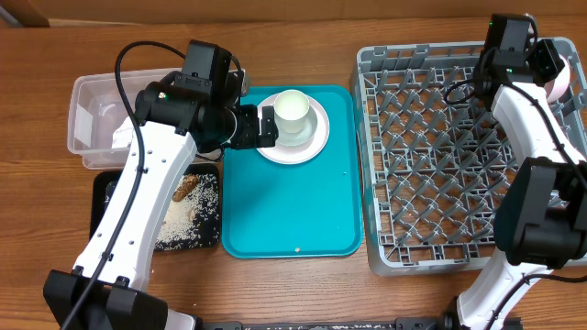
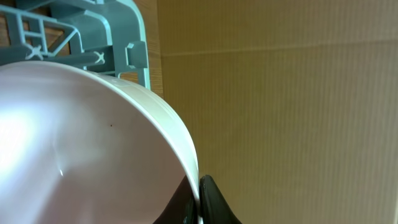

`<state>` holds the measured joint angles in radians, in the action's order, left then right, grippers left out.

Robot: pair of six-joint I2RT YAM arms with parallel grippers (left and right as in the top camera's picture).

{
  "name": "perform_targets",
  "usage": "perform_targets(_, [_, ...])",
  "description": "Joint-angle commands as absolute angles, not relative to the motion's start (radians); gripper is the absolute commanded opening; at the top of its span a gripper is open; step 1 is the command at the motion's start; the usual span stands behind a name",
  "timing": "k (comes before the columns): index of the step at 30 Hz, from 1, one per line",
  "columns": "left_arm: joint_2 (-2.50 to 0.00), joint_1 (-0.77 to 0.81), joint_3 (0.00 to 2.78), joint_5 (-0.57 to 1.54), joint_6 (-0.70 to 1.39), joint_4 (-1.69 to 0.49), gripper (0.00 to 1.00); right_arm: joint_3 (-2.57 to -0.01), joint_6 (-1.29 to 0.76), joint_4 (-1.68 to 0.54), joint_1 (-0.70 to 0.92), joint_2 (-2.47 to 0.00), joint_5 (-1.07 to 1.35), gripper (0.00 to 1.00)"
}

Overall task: Sort waste into correct bins and load items into the dishwasher
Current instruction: 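Lower the pink plate into the grey rack and open the right gripper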

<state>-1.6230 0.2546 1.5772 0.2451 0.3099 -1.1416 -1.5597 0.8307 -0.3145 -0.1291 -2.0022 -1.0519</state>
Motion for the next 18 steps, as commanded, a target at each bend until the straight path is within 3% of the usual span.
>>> perform_targets(1, [-1.602, 0.255, 1.592, 0.233, 0.292, -1.144, 1.0, -1.57, 0.863, -0.312, -0.126, -2.009, -1.053, 0.04])
perform_targets(18, [-1.602, 0.255, 1.592, 0.233, 0.292, -1.144, 1.0, -1.57, 0.755, -0.41, -0.102, -2.012, -0.992, 0.04])
